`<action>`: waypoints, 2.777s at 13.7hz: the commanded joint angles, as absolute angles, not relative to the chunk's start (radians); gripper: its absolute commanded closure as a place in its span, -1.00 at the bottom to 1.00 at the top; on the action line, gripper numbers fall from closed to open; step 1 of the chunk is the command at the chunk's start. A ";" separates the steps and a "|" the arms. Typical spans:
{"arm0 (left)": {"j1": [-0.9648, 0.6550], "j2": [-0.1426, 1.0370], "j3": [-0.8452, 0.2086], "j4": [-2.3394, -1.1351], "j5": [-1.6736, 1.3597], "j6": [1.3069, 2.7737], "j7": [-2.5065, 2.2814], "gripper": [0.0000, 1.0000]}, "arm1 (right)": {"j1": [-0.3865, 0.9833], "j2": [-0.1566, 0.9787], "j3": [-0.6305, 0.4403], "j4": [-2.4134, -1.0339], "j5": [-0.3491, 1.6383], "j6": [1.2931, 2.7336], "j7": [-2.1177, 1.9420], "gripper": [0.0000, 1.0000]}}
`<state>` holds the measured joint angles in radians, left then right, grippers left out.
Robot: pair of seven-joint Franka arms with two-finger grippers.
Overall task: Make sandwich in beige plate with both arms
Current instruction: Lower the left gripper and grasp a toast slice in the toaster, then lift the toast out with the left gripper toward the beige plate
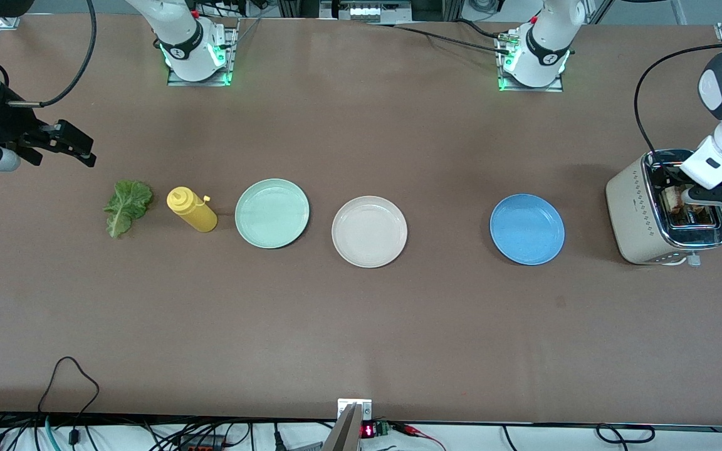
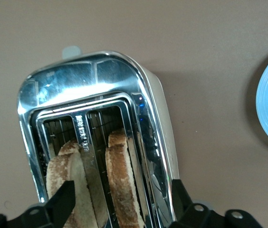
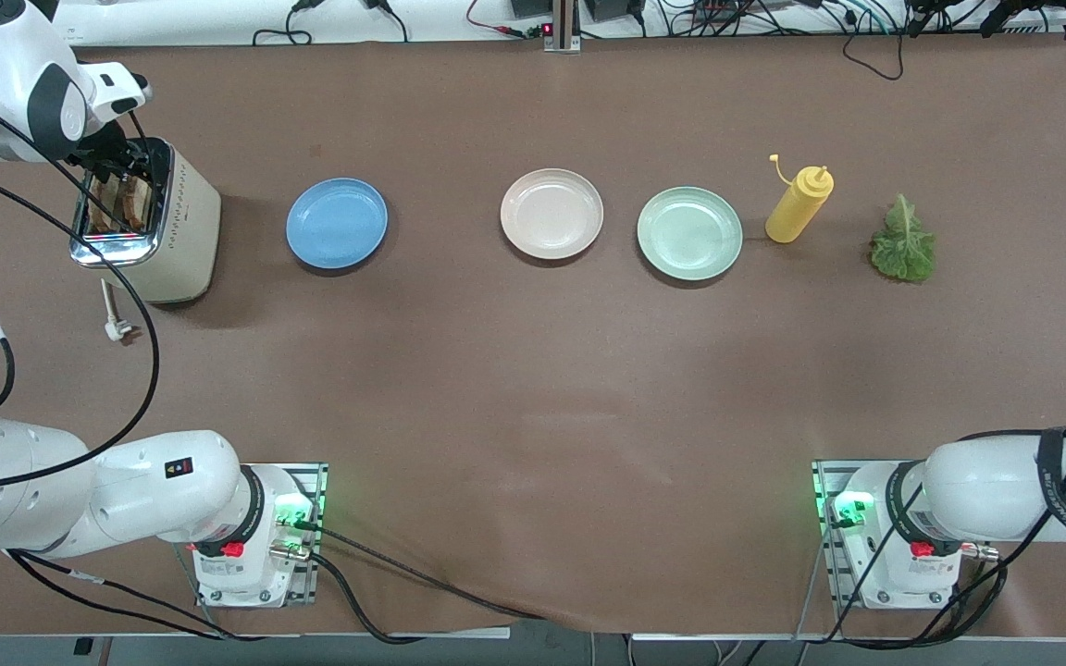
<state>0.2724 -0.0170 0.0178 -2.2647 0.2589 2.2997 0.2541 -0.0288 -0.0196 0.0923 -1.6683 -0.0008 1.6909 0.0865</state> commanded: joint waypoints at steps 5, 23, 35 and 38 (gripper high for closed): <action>0.293 -0.044 0.006 -2.292 0.275 2.275 0.267 0.82 | -0.035 -0.041 0.094 -1.683 0.000 1.680 0.081 -1.00; 0.200 0.089 -0.302 -1.665 0.132 1.468 0.301 0.99 | -0.040 -0.038 0.092 -1.684 0.006 1.683 0.078 -1.00; -0.046 0.484 -0.308 -1.531 -0.640 1.653 0.106 0.99 | -0.041 -0.037 0.092 -1.686 0.008 1.687 0.077 -1.00; -0.101 0.567 -0.310 -1.536 -0.762 1.855 0.133 1.00 | -0.051 -0.037 0.092 -1.686 0.009 1.687 0.072 -1.00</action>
